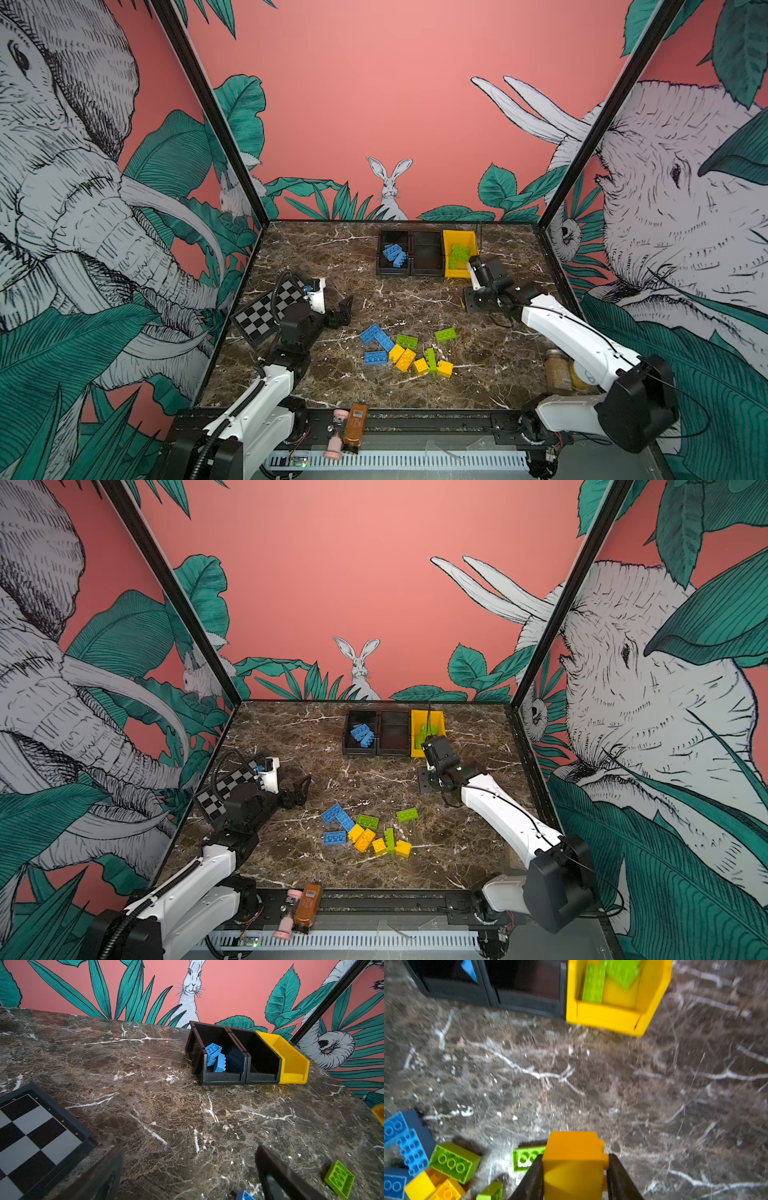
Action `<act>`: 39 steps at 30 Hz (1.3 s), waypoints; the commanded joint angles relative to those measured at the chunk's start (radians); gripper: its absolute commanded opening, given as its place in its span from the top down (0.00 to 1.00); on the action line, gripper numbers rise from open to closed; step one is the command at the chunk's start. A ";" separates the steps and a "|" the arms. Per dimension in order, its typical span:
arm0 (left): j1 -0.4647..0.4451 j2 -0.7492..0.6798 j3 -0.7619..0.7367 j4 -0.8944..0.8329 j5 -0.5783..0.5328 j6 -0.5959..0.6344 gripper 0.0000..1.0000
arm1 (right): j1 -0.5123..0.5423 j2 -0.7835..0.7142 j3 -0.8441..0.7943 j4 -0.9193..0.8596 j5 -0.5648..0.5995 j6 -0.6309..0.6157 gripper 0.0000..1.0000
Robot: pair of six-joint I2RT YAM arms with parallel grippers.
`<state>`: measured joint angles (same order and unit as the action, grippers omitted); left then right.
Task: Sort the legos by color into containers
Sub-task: 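Carry the yellow brick with the right gripper and drop it into the middle black bin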
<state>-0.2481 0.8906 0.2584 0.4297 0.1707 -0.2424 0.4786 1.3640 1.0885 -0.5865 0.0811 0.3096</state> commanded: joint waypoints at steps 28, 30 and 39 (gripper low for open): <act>-0.003 -0.044 0.002 -0.007 -0.010 0.002 0.01 | -0.023 0.910 0.946 0.085 -0.088 -0.088 0.39; -0.003 -0.047 0.000 -0.006 -0.012 0.002 0.01 | -0.023 0.890 0.946 0.068 -0.090 -0.100 0.35; -0.003 -0.041 0.002 -0.004 -0.008 0.001 0.01 | 0.007 0.574 0.650 0.038 -0.130 -0.128 0.26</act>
<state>-0.2481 0.8597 0.2584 0.4168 0.1638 -0.2428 0.4583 2.1120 1.8442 -0.5194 -0.0395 0.1993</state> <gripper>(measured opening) 0.991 0.733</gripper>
